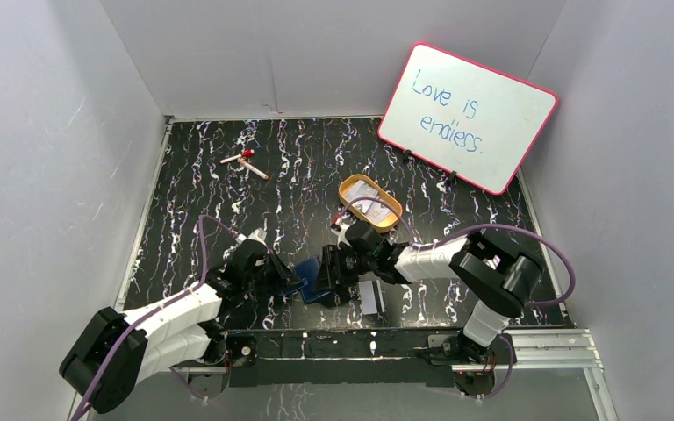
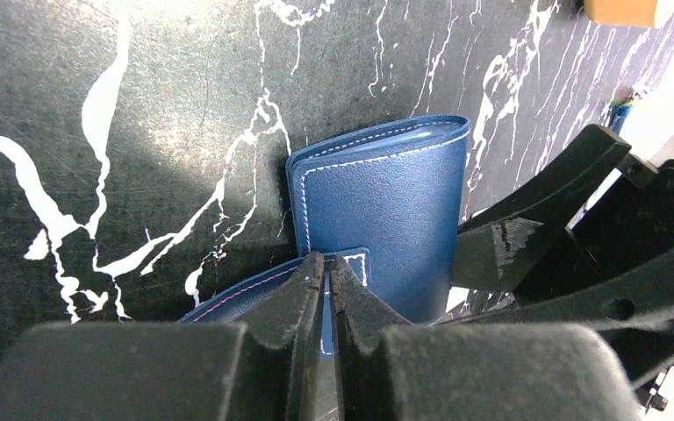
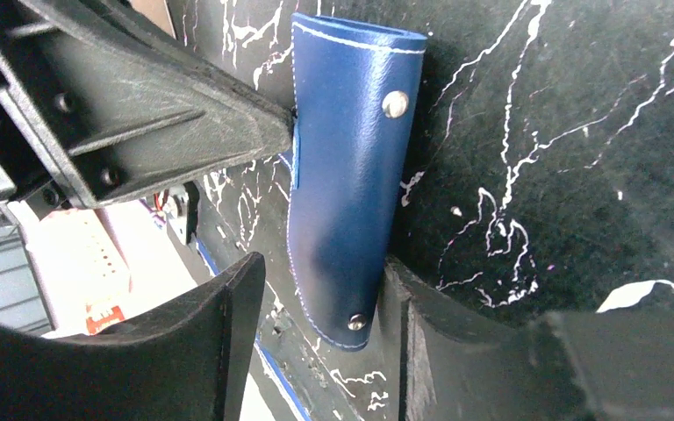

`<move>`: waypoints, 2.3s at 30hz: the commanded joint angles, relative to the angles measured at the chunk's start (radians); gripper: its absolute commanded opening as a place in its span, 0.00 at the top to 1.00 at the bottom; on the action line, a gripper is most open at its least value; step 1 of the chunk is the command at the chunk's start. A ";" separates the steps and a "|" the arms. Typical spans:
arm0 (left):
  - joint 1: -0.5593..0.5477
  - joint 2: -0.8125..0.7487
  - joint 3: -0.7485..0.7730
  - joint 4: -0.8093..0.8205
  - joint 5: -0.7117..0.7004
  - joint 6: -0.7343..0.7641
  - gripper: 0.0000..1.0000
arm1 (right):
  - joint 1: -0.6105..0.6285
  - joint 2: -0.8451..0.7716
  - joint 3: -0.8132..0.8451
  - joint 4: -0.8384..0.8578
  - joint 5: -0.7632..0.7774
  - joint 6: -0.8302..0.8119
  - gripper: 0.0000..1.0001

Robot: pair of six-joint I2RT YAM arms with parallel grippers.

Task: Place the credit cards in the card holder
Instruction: Pick up the card holder from the center of the board, then adjust the card holder.

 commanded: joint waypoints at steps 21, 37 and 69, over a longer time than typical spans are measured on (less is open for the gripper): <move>-0.003 -0.213 0.121 -0.329 -0.123 0.020 0.47 | 0.014 -0.141 0.112 -0.144 0.128 -0.244 1.00; 0.000 -0.136 0.808 -0.563 -0.369 0.067 0.22 | 0.172 -0.358 0.383 -0.267 1.147 -1.269 1.00; -0.002 -0.087 0.979 -0.404 -0.297 -0.069 0.09 | 0.217 -0.371 0.405 0.085 1.130 -1.773 1.00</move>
